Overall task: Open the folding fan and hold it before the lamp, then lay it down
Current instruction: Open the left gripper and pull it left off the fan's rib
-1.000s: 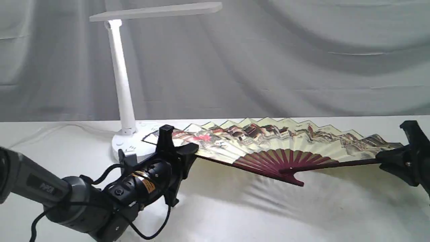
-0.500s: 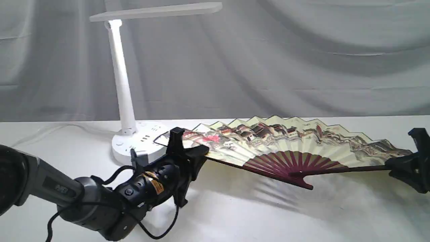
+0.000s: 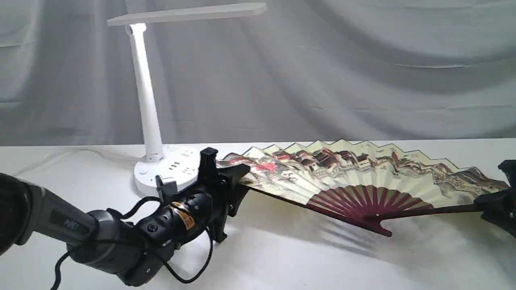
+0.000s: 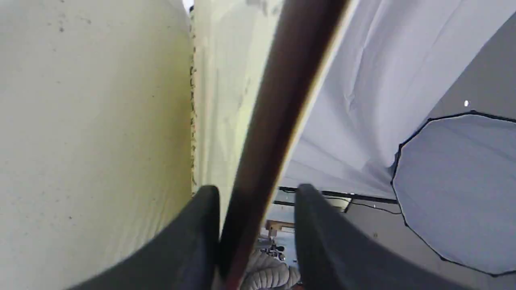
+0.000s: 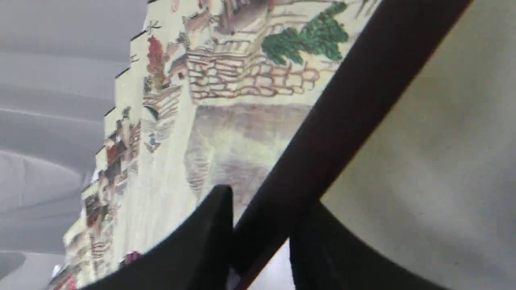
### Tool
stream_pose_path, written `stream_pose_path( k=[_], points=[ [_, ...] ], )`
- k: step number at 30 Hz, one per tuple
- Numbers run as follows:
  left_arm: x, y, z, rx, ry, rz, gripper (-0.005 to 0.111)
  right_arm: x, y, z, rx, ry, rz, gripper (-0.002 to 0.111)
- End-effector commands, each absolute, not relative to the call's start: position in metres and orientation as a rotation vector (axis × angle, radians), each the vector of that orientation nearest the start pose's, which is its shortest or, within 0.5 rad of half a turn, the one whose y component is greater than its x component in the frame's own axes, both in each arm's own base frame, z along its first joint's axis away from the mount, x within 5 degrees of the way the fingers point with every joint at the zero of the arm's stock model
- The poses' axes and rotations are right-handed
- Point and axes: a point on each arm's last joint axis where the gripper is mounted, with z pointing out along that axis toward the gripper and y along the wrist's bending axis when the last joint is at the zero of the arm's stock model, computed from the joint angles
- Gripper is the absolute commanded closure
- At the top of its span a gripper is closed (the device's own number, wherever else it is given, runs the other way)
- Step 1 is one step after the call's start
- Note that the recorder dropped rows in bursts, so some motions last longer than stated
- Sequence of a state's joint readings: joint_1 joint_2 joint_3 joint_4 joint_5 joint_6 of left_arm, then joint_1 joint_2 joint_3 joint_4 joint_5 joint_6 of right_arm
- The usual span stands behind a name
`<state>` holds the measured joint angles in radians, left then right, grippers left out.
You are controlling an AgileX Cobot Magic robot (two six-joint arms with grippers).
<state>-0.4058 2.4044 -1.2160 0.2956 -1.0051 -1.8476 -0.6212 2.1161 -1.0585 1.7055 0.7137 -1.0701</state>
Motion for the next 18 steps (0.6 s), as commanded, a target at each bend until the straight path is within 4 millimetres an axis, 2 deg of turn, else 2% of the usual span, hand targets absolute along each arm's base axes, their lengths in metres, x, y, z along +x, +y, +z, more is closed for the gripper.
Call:
stream_pose_path(
  k=[1, 5, 8, 14, 18],
  points=[
    [0.413, -0.201, 0.073, -0.97, 1.705, -1.74, 0.068, 0.342, -0.181, 0.091, 1.092, 2.105, 0.777, 0.072],
    [0.412, -0.201, 0.075, -0.932, 1.729, -1.744, 0.06, 0.343, -0.179, 0.092, 1.08, 2.101, 0.803, 0.052],
    [0.411, -0.202, 0.078, -0.891, 1.757, -1.751, 0.059, 0.343, -0.179, 0.093, 1.075, 2.094, 0.816, 0.045],
    [0.413, -0.194, 0.087, -0.786, 1.85, -1.715, 0.059, 0.344, -0.179, 0.095, 1.051, 2.105, 0.81, 0.045],
    [0.416, -0.184, 0.092, -0.751, 1.931, -1.64, 0.059, 0.343, -0.179, 0.104, 1.017, 2.11, 0.793, 0.045]
  ],
)
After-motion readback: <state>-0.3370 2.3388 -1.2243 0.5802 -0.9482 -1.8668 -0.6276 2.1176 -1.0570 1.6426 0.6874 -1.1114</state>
